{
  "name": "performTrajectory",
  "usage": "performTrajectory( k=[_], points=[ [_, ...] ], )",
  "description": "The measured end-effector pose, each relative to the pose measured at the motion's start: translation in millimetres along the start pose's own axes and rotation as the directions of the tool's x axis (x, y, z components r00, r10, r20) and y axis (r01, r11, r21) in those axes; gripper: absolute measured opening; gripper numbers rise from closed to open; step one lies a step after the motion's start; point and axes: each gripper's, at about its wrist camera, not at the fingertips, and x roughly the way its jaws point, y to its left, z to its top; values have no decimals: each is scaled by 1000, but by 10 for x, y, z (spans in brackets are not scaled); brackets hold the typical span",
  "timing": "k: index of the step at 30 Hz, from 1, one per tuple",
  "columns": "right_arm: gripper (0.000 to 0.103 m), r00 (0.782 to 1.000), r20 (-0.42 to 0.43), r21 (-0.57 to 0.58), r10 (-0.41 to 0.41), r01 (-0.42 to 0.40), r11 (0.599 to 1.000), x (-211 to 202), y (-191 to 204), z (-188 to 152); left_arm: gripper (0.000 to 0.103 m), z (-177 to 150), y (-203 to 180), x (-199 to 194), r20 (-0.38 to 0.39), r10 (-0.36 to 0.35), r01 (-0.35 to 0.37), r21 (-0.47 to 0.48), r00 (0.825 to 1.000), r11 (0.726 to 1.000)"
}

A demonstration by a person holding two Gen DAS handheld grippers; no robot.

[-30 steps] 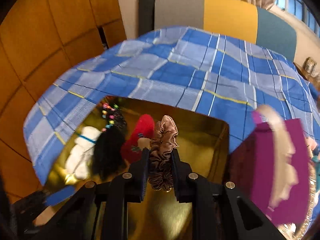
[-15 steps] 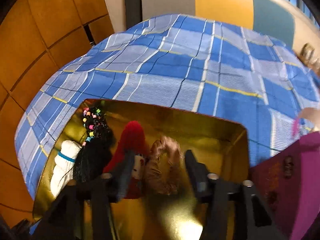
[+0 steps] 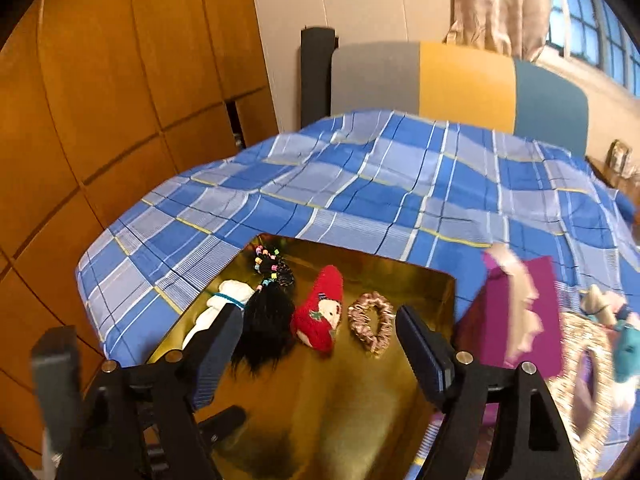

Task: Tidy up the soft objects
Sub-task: 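Reach into the pile and grasp the clear plastic bag with the right gripper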

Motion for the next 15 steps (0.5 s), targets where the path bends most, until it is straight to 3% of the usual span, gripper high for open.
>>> performTrajectory(
  k=[9,15],
  points=[
    [83,988,90,61,-125,120,991,-728,-519,-208,42,-91,-302,-21,-5,-20,21,77,1000,997],
    [83,961,82,161,-265,250,955,-1067,-1163,-439,42,-148,-584,-58,3,-72,70,136,997,988]
  ],
)
